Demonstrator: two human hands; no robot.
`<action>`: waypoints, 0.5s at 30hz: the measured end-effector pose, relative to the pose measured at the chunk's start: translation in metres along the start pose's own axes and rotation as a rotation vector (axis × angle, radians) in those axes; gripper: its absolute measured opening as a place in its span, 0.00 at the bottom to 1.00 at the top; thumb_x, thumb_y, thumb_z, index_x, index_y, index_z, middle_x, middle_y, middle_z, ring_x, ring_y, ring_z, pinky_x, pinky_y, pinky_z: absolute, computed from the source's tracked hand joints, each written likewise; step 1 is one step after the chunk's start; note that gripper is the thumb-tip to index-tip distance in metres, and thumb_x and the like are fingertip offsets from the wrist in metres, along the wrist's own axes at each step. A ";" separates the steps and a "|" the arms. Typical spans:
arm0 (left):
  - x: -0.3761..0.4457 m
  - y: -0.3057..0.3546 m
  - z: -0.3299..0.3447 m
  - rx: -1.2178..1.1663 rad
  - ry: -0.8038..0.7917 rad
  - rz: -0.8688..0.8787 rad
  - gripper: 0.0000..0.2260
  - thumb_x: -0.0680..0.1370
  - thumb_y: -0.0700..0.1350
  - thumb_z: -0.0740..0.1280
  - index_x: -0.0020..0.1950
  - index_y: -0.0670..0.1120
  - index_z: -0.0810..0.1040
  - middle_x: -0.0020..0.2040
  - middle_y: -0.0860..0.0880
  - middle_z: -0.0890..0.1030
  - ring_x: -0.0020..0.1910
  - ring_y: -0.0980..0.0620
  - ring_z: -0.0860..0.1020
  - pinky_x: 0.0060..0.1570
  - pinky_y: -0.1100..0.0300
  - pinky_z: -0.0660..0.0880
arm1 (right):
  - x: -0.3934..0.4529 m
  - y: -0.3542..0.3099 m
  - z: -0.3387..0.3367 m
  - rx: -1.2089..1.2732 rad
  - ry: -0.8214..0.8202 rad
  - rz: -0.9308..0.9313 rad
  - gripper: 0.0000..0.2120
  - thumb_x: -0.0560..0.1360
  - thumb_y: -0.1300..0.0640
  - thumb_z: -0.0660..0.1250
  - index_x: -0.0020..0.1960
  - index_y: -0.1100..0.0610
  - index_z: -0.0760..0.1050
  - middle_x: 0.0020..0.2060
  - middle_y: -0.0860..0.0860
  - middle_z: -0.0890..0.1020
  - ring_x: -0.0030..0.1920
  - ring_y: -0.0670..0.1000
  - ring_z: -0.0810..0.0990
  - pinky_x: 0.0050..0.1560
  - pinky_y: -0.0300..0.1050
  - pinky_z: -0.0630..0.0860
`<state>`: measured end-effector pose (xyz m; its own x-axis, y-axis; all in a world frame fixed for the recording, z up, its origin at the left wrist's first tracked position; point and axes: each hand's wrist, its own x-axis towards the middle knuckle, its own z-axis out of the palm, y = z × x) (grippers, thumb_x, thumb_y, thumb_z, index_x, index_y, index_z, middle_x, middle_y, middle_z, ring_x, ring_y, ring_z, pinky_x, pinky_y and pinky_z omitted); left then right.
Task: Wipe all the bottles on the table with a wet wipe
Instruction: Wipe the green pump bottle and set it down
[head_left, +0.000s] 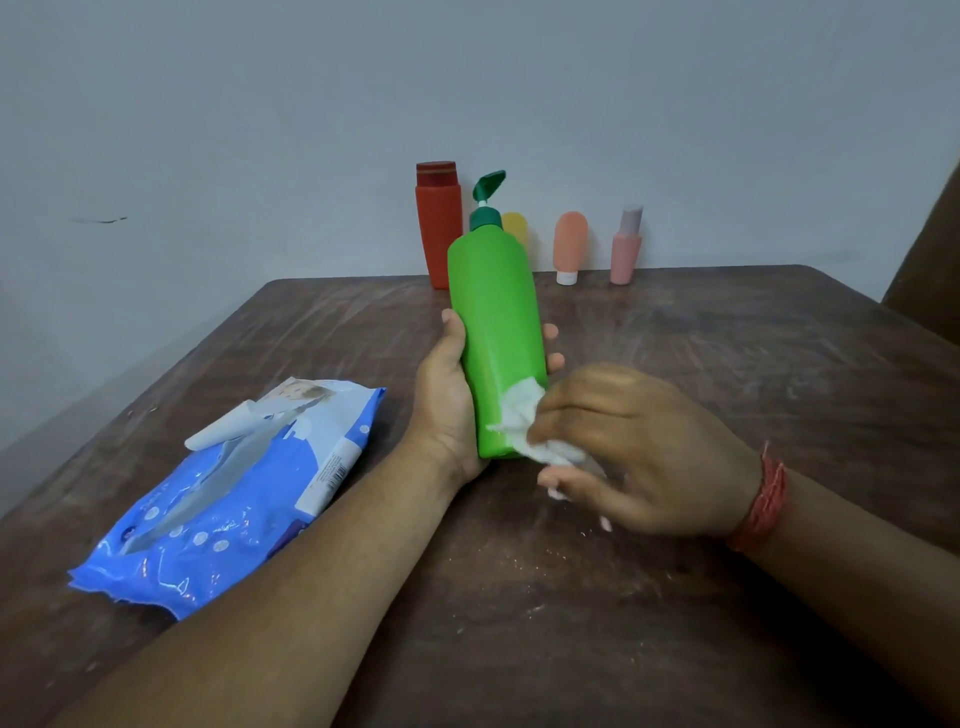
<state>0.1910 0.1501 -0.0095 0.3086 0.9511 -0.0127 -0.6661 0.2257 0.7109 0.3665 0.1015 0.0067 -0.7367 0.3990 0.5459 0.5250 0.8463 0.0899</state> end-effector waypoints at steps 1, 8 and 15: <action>0.000 0.000 0.000 -0.019 -0.002 -0.005 0.40 0.80 0.69 0.48 0.72 0.37 0.72 0.63 0.37 0.79 0.55 0.40 0.79 0.66 0.42 0.70 | 0.001 0.001 0.000 -0.007 0.019 0.039 0.21 0.81 0.44 0.60 0.61 0.59 0.80 0.56 0.53 0.81 0.57 0.52 0.78 0.63 0.43 0.71; -0.002 0.001 -0.001 0.001 -0.008 -0.033 0.39 0.80 0.69 0.47 0.73 0.38 0.72 0.65 0.38 0.78 0.55 0.42 0.80 0.66 0.39 0.71 | -0.002 0.003 -0.001 0.034 0.050 0.043 0.21 0.82 0.47 0.57 0.61 0.61 0.80 0.57 0.54 0.81 0.58 0.53 0.79 0.65 0.42 0.70; -0.012 -0.005 0.010 0.155 -0.095 -0.141 0.31 0.82 0.65 0.50 0.61 0.41 0.80 0.50 0.39 0.84 0.43 0.40 0.84 0.38 0.43 0.83 | -0.001 0.041 0.001 -0.145 0.227 0.311 0.22 0.81 0.55 0.58 0.73 0.59 0.69 0.68 0.55 0.73 0.68 0.57 0.71 0.69 0.58 0.69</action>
<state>0.1975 0.1355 -0.0058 0.4590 0.8865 -0.0588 -0.5019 0.3133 0.8062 0.3881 0.1360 0.0088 -0.4290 0.5266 0.7339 0.7745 0.6326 -0.0012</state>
